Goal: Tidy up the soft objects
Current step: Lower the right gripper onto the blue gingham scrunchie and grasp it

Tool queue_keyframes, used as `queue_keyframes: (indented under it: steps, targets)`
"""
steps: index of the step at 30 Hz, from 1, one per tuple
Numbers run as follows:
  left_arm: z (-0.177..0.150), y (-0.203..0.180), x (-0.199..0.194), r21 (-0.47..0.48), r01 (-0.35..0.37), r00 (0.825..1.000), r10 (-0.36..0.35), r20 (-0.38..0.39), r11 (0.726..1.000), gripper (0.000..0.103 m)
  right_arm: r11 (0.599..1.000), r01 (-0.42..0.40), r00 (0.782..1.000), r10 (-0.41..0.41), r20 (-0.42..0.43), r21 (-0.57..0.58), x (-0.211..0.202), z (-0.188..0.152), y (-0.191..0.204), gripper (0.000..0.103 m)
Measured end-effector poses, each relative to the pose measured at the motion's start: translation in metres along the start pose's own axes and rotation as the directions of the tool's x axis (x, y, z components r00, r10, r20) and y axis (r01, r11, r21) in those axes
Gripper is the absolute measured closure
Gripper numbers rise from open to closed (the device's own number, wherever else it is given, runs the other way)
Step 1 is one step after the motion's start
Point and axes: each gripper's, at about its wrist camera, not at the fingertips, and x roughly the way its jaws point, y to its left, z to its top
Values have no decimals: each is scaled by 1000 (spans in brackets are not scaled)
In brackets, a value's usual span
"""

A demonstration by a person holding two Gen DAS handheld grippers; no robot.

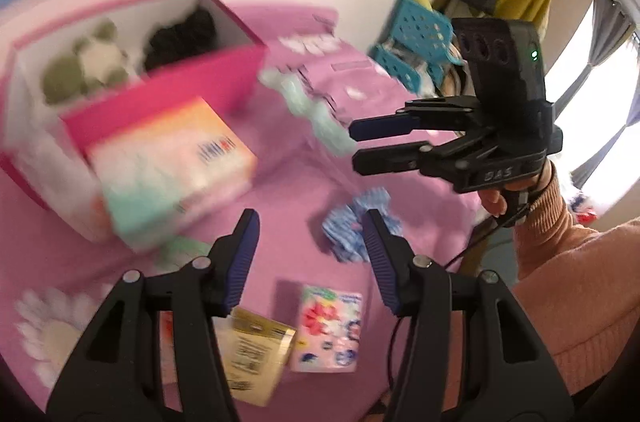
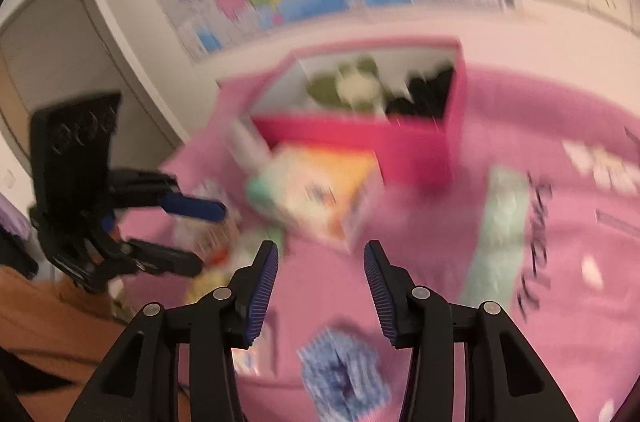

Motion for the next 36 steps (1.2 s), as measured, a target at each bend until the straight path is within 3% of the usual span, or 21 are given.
queue_keyframes:
  steps: [8, 15, 21, 22, 25, 28, 36]
  targets:
    - [-8, -14, 66, 9, 61, 986, -59, -159, 998, 47, 994, 83, 982, -69, -174, 77, 24, -58, -21, 56]
    - [-9, -14, 93, -27, 80, 973, -84, -215, 996, 47, 992, 75, 987, -59, -147, 104, 23, -65, -31, 57]
    - [-9, -14, 105, -58, 115, 965, -125, -229, 992, 47, 995, 52, 989, -39, -143, 86, 27, -66, -27, 75]
    - [-8, -14, 107, -64, 120, 965, -131, -228, 991, 49, 995, 53, 989, -40, -145, 86, 28, -68, -27, 83]
    - [-6, -16, 108, -67, 136, 964, -148, -222, 988, 67, 996, 47, 990, -35, -139, 81, 30, -68, -26, 92]
    - [-1, -15, 107, -71, 136, 968, -148, -202, 988, 76, 997, 27, 994, -19, -110, 73, 25, -64, -23, 93]
    - [7, -12, 93, -78, 136, 979, -146, -146, 988, 84, 998, 7, 999, -5, -36, 59, 15, -45, -16, 93]
